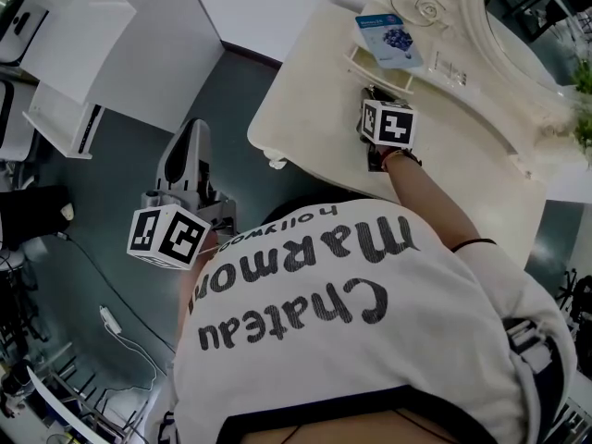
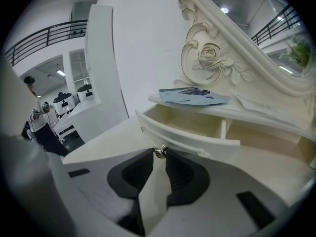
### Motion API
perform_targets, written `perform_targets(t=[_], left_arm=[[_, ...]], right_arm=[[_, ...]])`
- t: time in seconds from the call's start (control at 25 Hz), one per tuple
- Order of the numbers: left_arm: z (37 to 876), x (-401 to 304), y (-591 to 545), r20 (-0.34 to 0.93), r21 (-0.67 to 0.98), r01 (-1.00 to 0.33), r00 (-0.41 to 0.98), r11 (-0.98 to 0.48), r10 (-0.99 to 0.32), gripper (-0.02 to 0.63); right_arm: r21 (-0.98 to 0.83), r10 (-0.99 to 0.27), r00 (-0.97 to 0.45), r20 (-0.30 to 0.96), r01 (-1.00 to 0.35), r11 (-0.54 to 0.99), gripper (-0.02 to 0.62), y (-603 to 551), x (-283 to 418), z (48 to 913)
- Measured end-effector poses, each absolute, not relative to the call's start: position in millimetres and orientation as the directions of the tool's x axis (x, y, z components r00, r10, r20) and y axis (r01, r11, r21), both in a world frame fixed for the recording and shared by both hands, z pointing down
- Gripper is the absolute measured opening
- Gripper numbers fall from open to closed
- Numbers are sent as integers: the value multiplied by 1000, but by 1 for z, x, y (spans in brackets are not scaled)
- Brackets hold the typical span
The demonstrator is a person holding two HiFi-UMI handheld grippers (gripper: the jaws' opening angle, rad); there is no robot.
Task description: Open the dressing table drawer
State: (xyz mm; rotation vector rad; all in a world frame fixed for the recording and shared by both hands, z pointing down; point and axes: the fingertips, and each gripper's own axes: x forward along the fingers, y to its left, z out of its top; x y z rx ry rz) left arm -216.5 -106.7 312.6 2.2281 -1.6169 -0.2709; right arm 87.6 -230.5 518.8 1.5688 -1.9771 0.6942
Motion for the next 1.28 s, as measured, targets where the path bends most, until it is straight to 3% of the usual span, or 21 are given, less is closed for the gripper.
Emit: perform_targets(t=[1.28], left_arm=[[311, -210, -100, 55, 394, -874, 332, -285, -942, 23]], right_arm=[[-82, -694, -234, 681, -966, 246, 81, -212, 76, 520]])
